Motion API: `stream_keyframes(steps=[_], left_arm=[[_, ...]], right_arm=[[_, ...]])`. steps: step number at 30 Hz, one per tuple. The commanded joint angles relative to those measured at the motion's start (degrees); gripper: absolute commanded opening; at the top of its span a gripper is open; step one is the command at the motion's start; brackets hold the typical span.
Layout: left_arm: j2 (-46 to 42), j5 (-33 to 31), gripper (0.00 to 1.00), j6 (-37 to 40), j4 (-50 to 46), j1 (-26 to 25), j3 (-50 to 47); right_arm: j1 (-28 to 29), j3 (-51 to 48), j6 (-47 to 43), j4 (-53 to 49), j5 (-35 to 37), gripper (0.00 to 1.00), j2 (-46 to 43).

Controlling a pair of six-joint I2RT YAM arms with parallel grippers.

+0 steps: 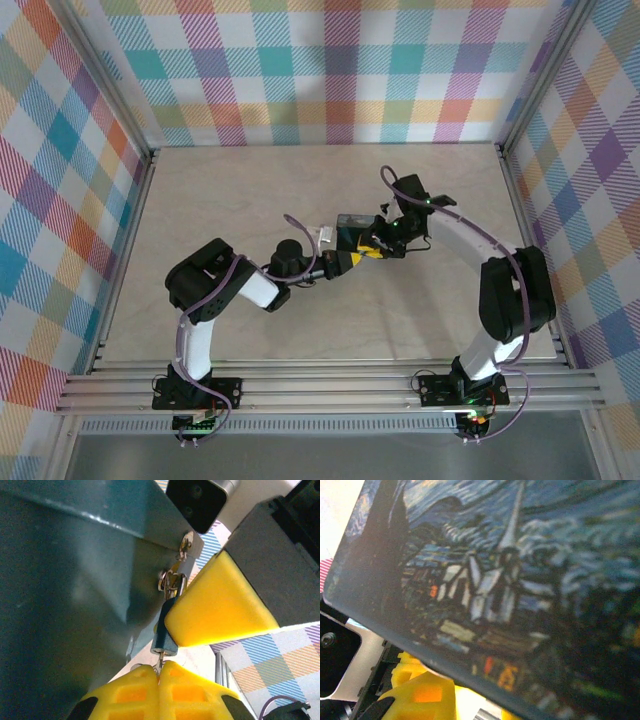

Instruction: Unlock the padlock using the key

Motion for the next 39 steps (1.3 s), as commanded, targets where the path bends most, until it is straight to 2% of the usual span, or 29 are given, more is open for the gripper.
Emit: stream_keyframes(steps=[1, 5, 10, 13, 16, 30, 39], left_arm=[[0.74, -1.38, 0.00, -0.86, 5.76, -0.80, 6.09], [0.66, -2.93, 0.00, 1.50, 5.25, -0.91, 5.28], [3.17, -2.76, 0.00, 4.30, 4.85, -0.52, 1.69], [2.71, -3.46, 0.20, 4.71, 4.97, -0.51, -1.01], [1.25, -4.97, 0.29, 4.36, 5.01, -0.40, -3.99], [-2.30, -4.57, 0.32, 1.69, 5.58, -0.33, -5.27], [-1.30, -3.20, 0.30, 1.30, 5.58, -1.06, -3.30]], right_arm=[[2.50, -3.74, 1.89, 0.04, -6.06, 0.00, -0.41], [2.69, -4.88, 1.75, 0.80, -6.87, 0.00, -0.21], [1.93, -1.68, -0.26, -2.60, -5.43, 0.00, -0.15], [0.69, -0.21, -0.49, -3.21, -4.89, 0.00, -0.21], [-0.20, 0.89, -0.33, -3.18, -4.32, 0.00, -0.21], [-1.49, 0.05, -0.05, -1.97, -3.80, 0.00, -0.83], [-1.68, 0.14, -0.23, -1.96, -4.40, 0.00, -0.87]])
